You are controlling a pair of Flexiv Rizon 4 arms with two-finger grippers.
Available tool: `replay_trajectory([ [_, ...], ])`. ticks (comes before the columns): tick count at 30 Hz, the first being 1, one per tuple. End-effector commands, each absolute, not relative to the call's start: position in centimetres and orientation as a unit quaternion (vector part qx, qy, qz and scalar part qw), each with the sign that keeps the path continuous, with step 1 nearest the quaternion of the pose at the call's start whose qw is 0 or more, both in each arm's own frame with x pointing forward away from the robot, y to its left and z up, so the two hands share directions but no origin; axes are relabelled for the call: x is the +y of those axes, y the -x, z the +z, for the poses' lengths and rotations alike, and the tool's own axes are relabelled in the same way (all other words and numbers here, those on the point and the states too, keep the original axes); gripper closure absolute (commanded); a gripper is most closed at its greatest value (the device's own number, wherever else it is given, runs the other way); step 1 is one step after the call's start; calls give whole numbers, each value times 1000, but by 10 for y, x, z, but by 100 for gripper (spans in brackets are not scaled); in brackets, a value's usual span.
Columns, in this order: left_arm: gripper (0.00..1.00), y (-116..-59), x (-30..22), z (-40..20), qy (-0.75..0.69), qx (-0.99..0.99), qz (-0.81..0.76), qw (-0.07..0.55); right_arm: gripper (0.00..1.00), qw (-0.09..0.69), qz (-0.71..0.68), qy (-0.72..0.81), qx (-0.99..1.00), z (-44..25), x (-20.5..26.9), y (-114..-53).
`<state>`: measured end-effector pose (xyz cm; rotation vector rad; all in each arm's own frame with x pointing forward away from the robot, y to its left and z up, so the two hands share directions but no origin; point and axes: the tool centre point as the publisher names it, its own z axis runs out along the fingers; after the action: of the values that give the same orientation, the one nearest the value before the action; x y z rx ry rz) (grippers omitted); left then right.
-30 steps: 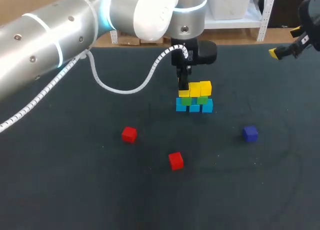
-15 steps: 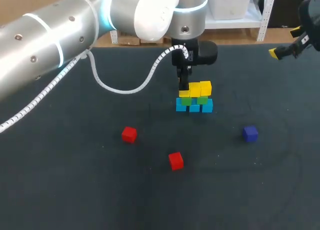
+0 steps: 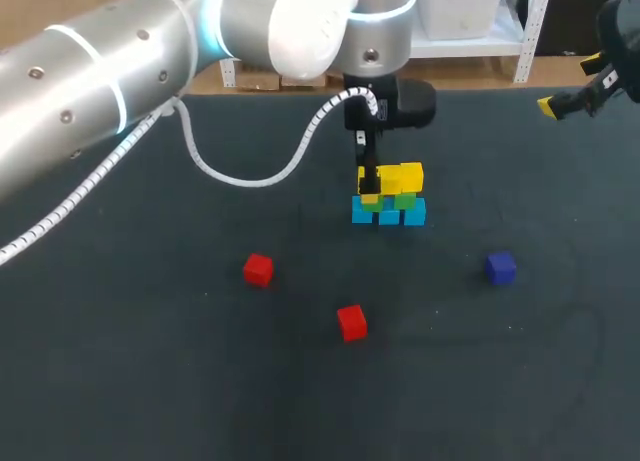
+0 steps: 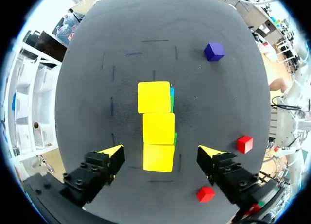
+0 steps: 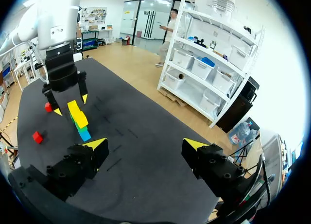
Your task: Place the blue cubes, place green cubes on the blue cubes, place the yellow cubes on the green cubes, then place the red cubes on the yellow cubes, and place purple cube on the red cubes.
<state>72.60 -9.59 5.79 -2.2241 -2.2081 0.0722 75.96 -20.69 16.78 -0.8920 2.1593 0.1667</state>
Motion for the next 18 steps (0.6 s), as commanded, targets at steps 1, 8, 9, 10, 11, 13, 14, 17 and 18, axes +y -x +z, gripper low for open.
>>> replay_trajectory([
  [1,0,-726,-92,64,707,-707,24,1,0,397,43,340,852,168,-205,-756],
  [8,0,-721,-79,82,687,-726,21,-20,0,397,43,340,852,168,-205,-756],
  [9,0,-720,-77,84,683,-730,19,-22,0,397,43,340,852,168,-205,-756],
  [10,0,-719,-74,86,682,-731,16,-23,0,397,43,340,852,168,-205,-756],
  [11,0,-718,-72,87,681,-731,16,-22,0,397,43,340,852,168,-205,-756],
  [13,0,-715,-67,88,680,-733,16,-20,0,397,43,340,852,168,-205,-756],
  [14,0,-713,-64,88,682,-731,24,-19,0,397,43,340,852,168,-205,-756],
  [17,0,-707,-54,88,683,-730,10,-12,0,397,43,340,852,168,-205,-756],
  [18,0,-704,-49,89,684,-729,8,-11,0,397,43,340,852,168,-205,-756],
])
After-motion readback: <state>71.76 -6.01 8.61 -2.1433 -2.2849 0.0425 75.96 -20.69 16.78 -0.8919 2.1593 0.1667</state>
